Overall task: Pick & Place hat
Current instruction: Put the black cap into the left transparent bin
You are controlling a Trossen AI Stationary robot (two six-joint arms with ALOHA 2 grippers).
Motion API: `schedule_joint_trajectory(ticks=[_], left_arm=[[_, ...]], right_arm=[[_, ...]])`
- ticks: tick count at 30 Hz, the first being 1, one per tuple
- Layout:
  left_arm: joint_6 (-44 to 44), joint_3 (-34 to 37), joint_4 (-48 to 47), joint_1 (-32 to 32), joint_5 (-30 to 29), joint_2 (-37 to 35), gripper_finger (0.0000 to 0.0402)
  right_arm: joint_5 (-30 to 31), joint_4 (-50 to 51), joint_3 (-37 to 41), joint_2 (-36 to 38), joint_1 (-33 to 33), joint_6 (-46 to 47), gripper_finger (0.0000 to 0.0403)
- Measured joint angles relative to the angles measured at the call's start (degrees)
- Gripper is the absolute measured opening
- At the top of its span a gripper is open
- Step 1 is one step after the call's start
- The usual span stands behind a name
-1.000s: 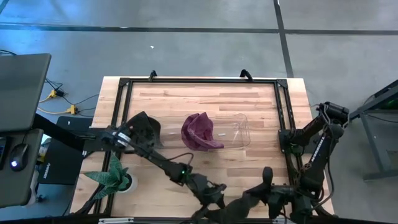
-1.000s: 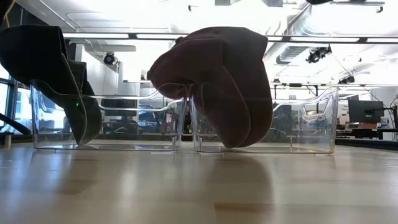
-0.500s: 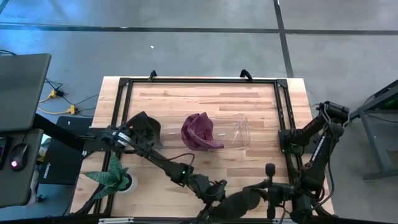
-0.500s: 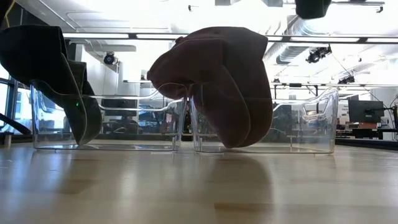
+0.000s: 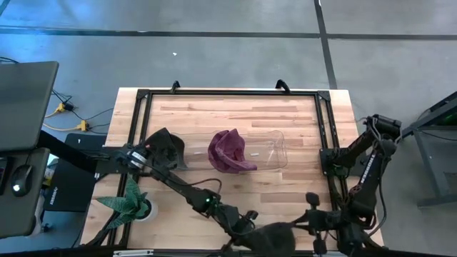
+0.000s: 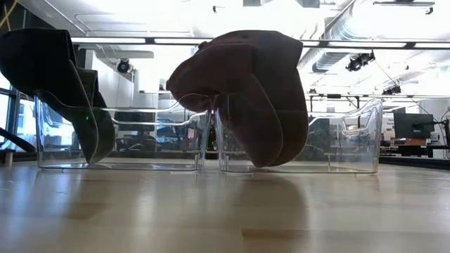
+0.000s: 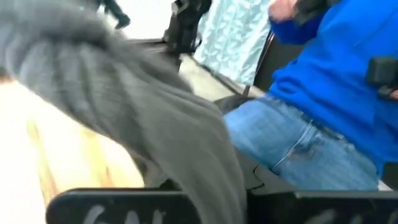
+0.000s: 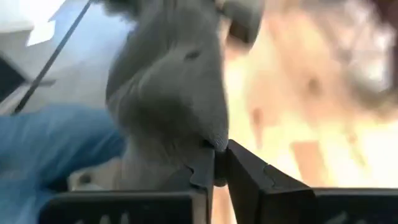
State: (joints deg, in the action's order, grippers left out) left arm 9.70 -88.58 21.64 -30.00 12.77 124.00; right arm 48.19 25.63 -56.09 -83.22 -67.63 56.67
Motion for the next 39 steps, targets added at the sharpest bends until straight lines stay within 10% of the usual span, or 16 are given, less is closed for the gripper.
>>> schedule_joint_trajectory(ticks=[7,18,30,39], left_arm=[[-2.19,-0.08,-10.07,0.66,-2.92,-4.17,0.0012],[-4.06,-1.55,-14.27,1.89,-3.06,-5.63,0.0002],[-8.18,-7.63,-29.95,1.86,-12.41,-5.66,0.0001],[-9.45,-9.41,-31.96,1.42,-9.84,-5.61,0.0001]], right_arm=[[-16.98,-1.81,0.87,0.60,2.99,-1.24,0.0119],[-24.36,-3.00,0.78,0.93,17.27,-25.58,0.0290],[-64.70,-25.10,0.83,-3.73,28.61,-39.35,0.0285],[-63.85,-30.21,0.83,-3.78,20.39,-36.39,0.0221]])
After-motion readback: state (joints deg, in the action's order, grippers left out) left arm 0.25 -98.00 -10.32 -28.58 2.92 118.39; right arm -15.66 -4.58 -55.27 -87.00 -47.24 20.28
